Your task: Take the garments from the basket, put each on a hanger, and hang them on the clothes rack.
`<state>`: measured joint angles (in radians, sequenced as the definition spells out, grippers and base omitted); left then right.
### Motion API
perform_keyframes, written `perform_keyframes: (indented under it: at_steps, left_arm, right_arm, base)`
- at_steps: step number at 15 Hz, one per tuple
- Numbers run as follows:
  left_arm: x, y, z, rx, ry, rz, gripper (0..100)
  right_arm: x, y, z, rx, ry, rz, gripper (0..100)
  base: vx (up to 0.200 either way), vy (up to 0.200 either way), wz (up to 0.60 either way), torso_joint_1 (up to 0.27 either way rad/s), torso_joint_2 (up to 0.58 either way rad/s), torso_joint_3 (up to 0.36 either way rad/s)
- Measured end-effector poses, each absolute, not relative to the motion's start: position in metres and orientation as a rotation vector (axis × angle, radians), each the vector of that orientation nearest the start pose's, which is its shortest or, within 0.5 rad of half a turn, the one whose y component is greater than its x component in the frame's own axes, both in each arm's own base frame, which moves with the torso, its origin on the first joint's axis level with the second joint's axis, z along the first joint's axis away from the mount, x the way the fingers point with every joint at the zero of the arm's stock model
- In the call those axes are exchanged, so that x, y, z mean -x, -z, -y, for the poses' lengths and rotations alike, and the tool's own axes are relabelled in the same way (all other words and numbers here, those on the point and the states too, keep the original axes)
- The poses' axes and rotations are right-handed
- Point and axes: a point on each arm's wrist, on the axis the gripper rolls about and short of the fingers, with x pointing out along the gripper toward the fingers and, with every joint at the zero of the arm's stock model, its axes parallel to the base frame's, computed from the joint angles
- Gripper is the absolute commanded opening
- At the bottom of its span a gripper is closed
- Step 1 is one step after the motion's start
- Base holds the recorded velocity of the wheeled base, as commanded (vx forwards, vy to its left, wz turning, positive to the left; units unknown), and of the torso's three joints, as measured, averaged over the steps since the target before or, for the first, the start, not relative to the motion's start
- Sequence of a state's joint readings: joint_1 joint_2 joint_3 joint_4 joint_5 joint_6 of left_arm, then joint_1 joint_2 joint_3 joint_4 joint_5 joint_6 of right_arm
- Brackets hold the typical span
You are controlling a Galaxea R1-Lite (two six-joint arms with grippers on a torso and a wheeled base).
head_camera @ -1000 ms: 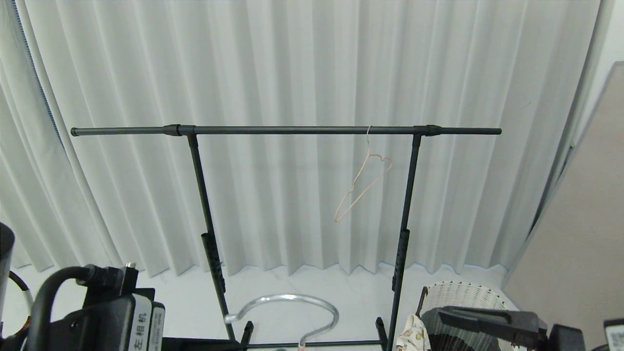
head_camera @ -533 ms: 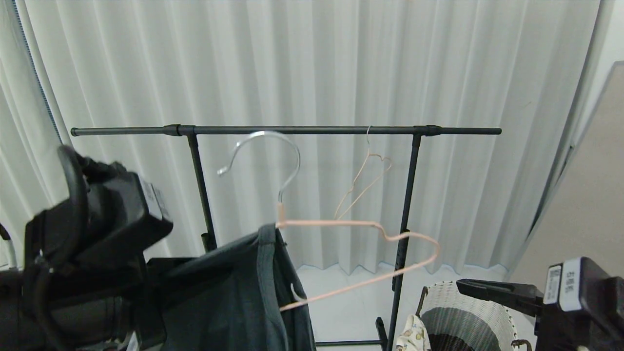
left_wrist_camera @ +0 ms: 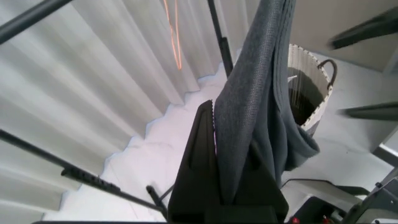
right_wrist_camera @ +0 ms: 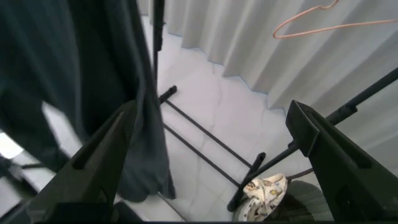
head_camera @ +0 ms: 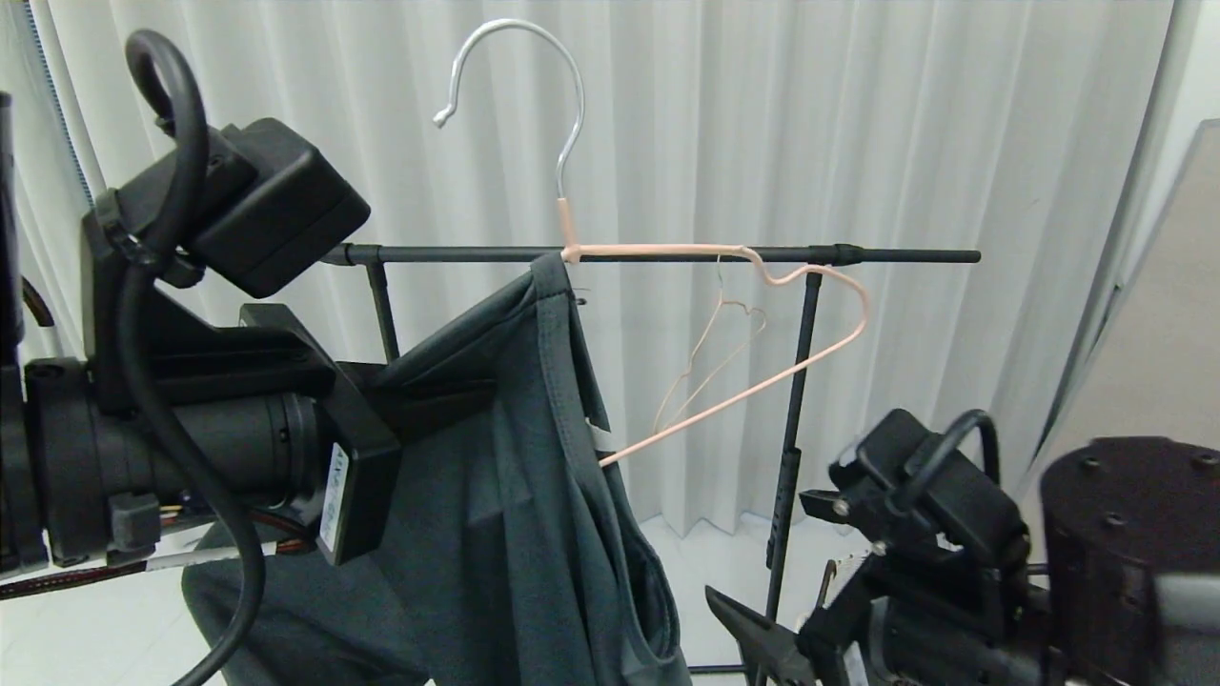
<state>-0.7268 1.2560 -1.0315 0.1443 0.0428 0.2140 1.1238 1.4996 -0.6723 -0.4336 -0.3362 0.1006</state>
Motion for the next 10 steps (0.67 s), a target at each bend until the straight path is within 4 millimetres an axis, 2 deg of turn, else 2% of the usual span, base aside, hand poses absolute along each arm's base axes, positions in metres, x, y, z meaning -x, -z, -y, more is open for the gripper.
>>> perform_keyframes:
  at_steps: [4,10]
  left_arm:
    - [-0.143,-0.286,0.129,-0.335,0.724,-0.241,0]
    - [-0.143,-0.285,0.130,-0.334,0.725,-0.241,0]
  right_arm:
    - [-0.131,-0.172,-0.252,0.205,-0.722,-0.366,100]
    - [-0.129,-0.159,-0.263,0.245,-0.723,-0.394,100]
  base:
    - [0.000,0.000,0.00,0.000,0.00,0.000]
    - [0.000,0.000,0.00,0.000,0.00,0.000]
